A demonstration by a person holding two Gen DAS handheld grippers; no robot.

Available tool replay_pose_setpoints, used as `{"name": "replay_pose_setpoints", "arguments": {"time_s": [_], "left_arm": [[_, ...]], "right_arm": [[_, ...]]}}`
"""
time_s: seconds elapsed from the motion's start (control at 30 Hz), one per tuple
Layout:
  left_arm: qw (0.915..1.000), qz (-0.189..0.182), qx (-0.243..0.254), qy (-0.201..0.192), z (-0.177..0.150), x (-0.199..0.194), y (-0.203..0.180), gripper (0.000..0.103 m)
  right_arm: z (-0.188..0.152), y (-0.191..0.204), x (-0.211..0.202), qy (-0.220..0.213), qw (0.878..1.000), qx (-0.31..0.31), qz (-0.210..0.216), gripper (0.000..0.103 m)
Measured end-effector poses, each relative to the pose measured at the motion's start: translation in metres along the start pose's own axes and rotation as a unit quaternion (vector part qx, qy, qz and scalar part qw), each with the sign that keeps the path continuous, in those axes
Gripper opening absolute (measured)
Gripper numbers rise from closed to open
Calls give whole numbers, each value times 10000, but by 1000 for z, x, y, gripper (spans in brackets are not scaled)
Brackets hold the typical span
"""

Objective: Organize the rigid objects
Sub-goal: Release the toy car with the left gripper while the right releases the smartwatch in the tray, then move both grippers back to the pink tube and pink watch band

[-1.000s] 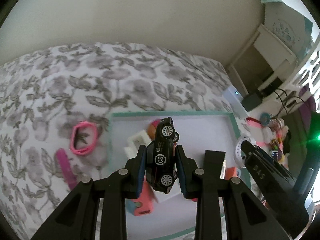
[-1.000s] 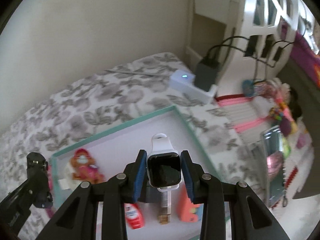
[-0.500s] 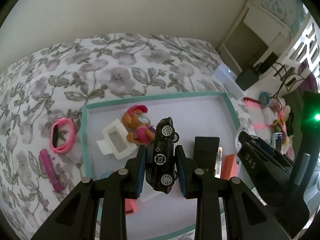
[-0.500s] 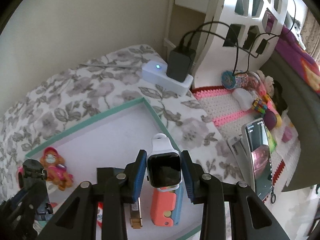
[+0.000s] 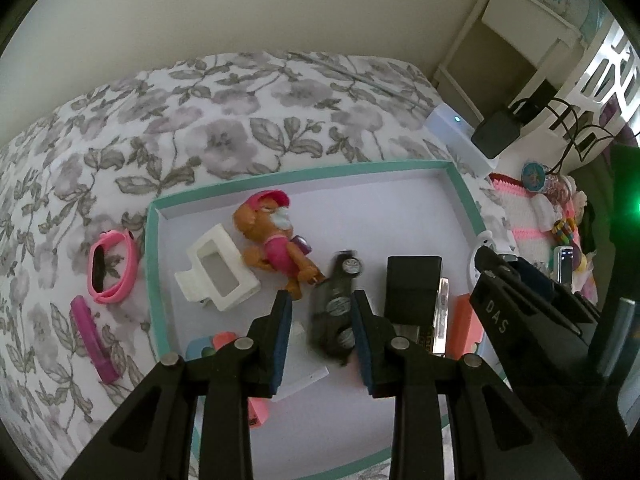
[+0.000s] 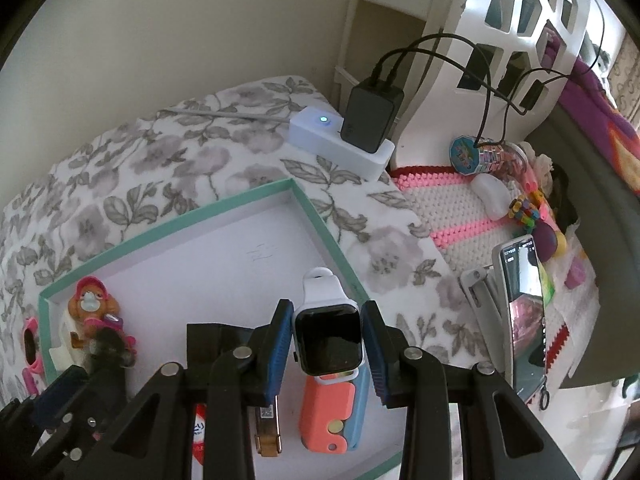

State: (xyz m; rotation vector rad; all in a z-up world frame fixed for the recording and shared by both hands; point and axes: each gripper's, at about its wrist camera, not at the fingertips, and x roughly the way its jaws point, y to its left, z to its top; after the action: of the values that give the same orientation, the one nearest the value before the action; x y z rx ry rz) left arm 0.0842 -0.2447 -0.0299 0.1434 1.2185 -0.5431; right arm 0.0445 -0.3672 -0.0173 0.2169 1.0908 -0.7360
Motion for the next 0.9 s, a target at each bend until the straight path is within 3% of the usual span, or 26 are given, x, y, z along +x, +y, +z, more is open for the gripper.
{"name": "replay_pose_setpoints", "arguments": {"time_s": [0.3,0.37,0.43,0.5,0.63,0.73,0.8,0.83,0.9], "left_arm": [[9997,99,-217,-103,3,-9,13,37],[9992,215,-274,-195,4,-13,18,45],[9986,289,-358,-267,5,-17,24,48],[9979,341,-462,-298,6,-19,30,49],[9958,545,-626,-389,7,-24,43,51],[9933,724,-744,-516,7,-28,52,52],[9913,795,-866,-595,6,-31,59,64],[9902,824,-928,-633,6,-32,63,77],[9866,959,-1105,-719,6,-35,71,81]], "right_arm": [[0,2,0,-5,10000,-68,-31,38],[0,2,0,-6,10000,-66,-16,40],[0,3,0,-8,10000,-67,21,44],[0,4,-1,-38,9999,-97,2,55],[1,6,-4,-89,9999,-116,30,55],[1,8,-7,-118,9998,-103,121,62],[2,11,-9,-127,9996,-115,243,65],[2,13,-10,-129,9994,-130,282,66],[1,17,-10,-122,9992,-176,350,70]]}}
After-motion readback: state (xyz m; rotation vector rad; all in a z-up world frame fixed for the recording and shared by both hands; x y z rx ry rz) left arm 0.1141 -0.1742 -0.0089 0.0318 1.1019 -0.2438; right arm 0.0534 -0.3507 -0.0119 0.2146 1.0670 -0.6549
